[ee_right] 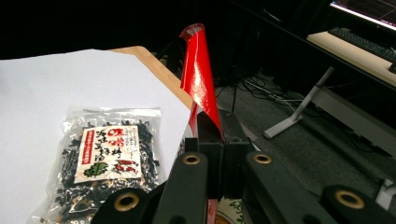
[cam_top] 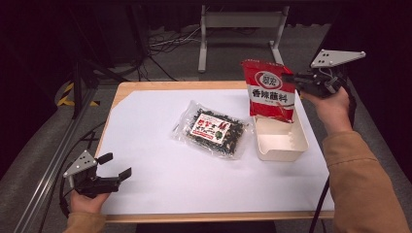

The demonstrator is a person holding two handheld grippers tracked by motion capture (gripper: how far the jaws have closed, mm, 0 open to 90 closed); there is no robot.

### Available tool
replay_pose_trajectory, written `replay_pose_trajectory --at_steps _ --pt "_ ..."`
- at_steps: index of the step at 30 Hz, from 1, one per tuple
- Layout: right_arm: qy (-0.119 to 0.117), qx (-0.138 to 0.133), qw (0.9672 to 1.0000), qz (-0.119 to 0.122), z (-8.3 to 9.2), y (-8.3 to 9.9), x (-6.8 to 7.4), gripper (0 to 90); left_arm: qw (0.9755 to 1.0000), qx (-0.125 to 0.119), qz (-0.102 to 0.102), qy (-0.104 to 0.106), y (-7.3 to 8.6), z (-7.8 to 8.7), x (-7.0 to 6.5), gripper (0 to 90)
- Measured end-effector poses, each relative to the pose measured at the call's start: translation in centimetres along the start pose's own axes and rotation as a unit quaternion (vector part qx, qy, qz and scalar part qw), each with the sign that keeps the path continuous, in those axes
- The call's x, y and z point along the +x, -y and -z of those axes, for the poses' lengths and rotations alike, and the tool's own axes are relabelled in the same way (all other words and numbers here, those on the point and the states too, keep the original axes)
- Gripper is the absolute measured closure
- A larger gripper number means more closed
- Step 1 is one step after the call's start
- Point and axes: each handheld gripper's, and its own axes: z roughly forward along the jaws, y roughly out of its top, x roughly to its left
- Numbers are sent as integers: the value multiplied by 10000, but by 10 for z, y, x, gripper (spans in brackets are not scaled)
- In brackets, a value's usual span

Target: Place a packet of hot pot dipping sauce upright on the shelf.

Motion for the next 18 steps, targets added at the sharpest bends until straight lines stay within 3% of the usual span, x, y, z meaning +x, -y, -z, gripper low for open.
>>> replay_pose_trajectory --at_steps 8,18 --pt "34 57 9999 98 -6 12 -13 892 9999 -23 64 -105 3 6 1 55" --pt "67 200 9998 -8 -18 26 -26 892 9999 -6 64 -151 5 9 1 55"
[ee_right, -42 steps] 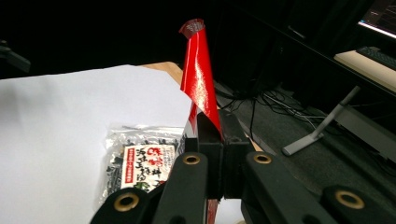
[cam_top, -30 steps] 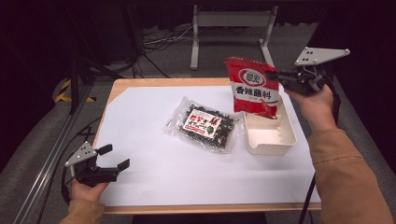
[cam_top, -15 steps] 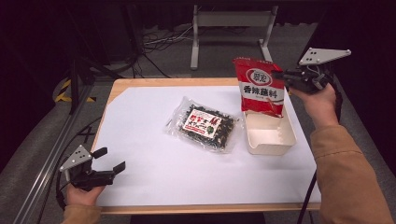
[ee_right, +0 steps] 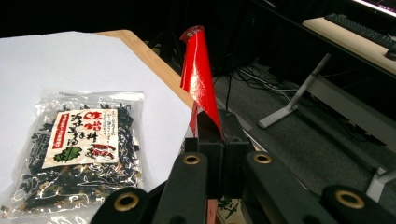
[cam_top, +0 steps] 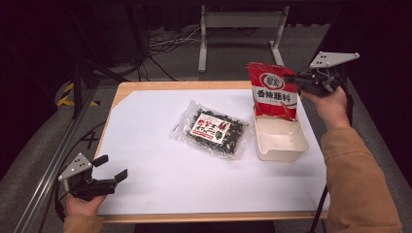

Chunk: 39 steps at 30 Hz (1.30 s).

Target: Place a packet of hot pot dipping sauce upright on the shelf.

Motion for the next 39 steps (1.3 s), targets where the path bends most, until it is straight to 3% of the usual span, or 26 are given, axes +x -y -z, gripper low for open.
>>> replay_pose_trajectory --at_steps 10,25,35,39 --pt "-103 41 9999 -45 -11 7 4 891 10000 13 -13 22 0 -2 0 55" --pt "-586 110 9982 109 -18 10 21 888 9999 27 -40 105 -3 -7 -1 56" --pt "-573 94 9983 -90 -14 27 21 886 9998 27 -82 160 -6 -11 -1 56" --pt "-431 -109 9987 -237 -8 35 19 886 9998 37 -86 182 -6 -13 -2 56"
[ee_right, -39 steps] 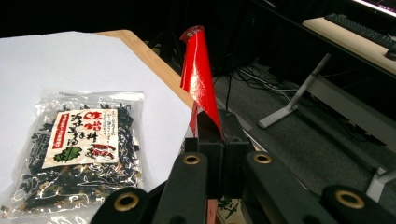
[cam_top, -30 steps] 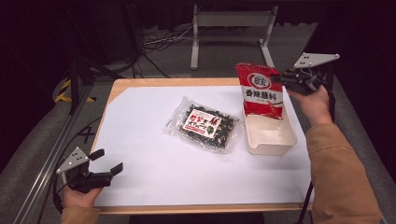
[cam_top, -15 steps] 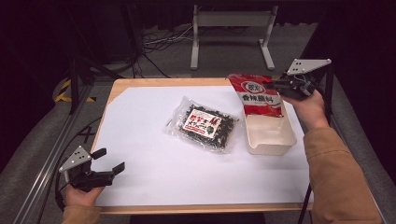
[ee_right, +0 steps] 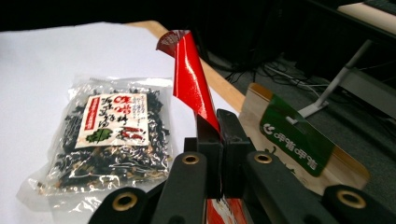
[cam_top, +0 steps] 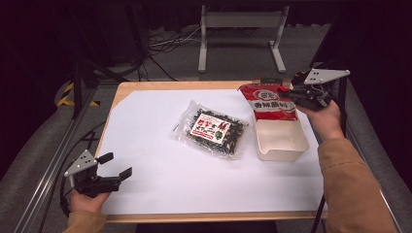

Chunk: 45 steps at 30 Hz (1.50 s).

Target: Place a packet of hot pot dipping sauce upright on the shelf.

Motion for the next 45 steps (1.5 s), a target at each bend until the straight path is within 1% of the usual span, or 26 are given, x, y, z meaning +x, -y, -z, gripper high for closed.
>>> replay_pose_trajectory --at_steps 1,4,5,6,10,12,14,16,17,18,19,20,22,26,27,31,34,35,36,37,38,39,41,42,43,45 --pt "58 -81 9999 -89 3 3 -1 886 10000 17 -3 9 -1 -1 0 56" --pt "84 -132 9998 -149 6 5 -2 886 10000 1 -8 33 -1 -2 0 56" --pt "171 -217 9994 -229 10 8 -4 886 10000 3 -17 39 -2 -3 0 56" --pt "203 -266 9990 -286 12 10 -5 885 10000 6 -18 38 -2 -3 0 56" --pt "211 -440 9972 -574 18 19 -12 885 10000 6 -15 58 -2 -5 0 56" --pt "239 -452 9966 -641 19 21 -14 885 10000 16 -17 70 -3 -5 -1 56" --pt "264 -380 9969 -636 18 22 -14 884 10000 -12 -19 72 -3 -6 -1 56" --pt "306 -142 9975 -616 14 25 -14 884 10000 7 -48 73 -3 -5 0 56" --pt "301 -78 9974 -648 12 28 -15 884 10000 5 -51 66 -3 -5 0 56" --pt "328 -71 9971 -680 11 32 -16 884 10000 -8 -27 74 -3 -5 0 56" --pt "363 -124 9962 -776 11 36 -17 884 10000 -8 -27 74 -3 -5 0 56" --pt "363 -124 9962 -776 11 36 -17 884 10000 3 -30 69 -3 -4 0 56" --pt "404 -154 9944 -960 13 41 -20 884 10000 19 -22 61 -3 -5 0 56" --pt "606 -17 9934 -976 12 42 -22 879 10000 22 -17 66 -3 -5 -1 56" --pt "648 34 9926 -1029 11 42 -22 879 10000 22 -39 68 -3 -5 -1 56" --pt "678 64 9916 -1099 10 42 -21 878 10000 53 -45 64 -3 -7 -1 51" --pt "720 100 9921 -1020 10 40 -18 862 9998 169 -35 34 -3 -10 0 46" --pt "720 100 9921 -1020 10 40 -18 862 9998 169 -35 34 -3 -10 0 43" --pt "751 125 9922 -987 11 37 -15 837 9997 233 29 59 -4 -13 0 47" --pt "757 133 9925 -955 11 37 -15 823 9995 274 83 150 -5 -13 1 60" --pt "757 133 9925 -955 11 37 -15 823 9995 274 83 150 -5 -13 1 71" --pt "756 114 9923 -971 12 36 -14 805 9993 311 114 157 -6 -15 0 71" --pt "774 74 9922 -978 13 35 -13 750 9994 319 87 125 -8 -16 -2 89" --pt "770 59 9918 -1023 14 35 -12 717 9994 325 75 133 -9 -17 -2 93" --pt "800 29 9918 -995 15 34 -11 664 9994 327 36 122 -10 -17 -2 98" --pt "873 -59 9908 -1028 17 32 -9 562 9993 342 12 118 -12 -19 -3 102"
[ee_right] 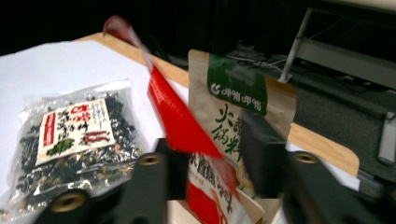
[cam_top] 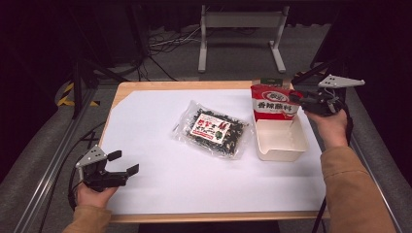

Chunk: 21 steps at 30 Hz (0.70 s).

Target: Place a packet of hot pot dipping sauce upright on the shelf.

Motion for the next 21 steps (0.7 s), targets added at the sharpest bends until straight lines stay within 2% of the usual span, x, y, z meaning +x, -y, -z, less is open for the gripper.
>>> replay_pose_trajectory --at_steps 5,7,9,13,18,19,21 --pt "50 -140 9999 -35 10 -3 5 427 9992 171 -339 -147 -7 -7 -5 104" --pt "51 -173 9998 -18 15 -4 10 397 9993 130 -342 -110 -9 -9 -7 102" --pt "49 -171 9998 42 21 -5 14 371 9993 139 -338 26 -13 -10 -7 112" --pt "92 -171 9996 192 30 -4 23 348 9990 122 -403 150 -21 -12 -10 127" --pt "116 -221 9995 179 41 -2 33 336 9990 67 -389 215 -30 -14 -12 110" --pt "129 -204 9995 194 46 -1 38 335 9984 43 -514 231 -34 -15 -12 107" --pt "137 -188 9996 187 48 -1 41 335 9982 33 -565 207 -36 -16 -13 107"
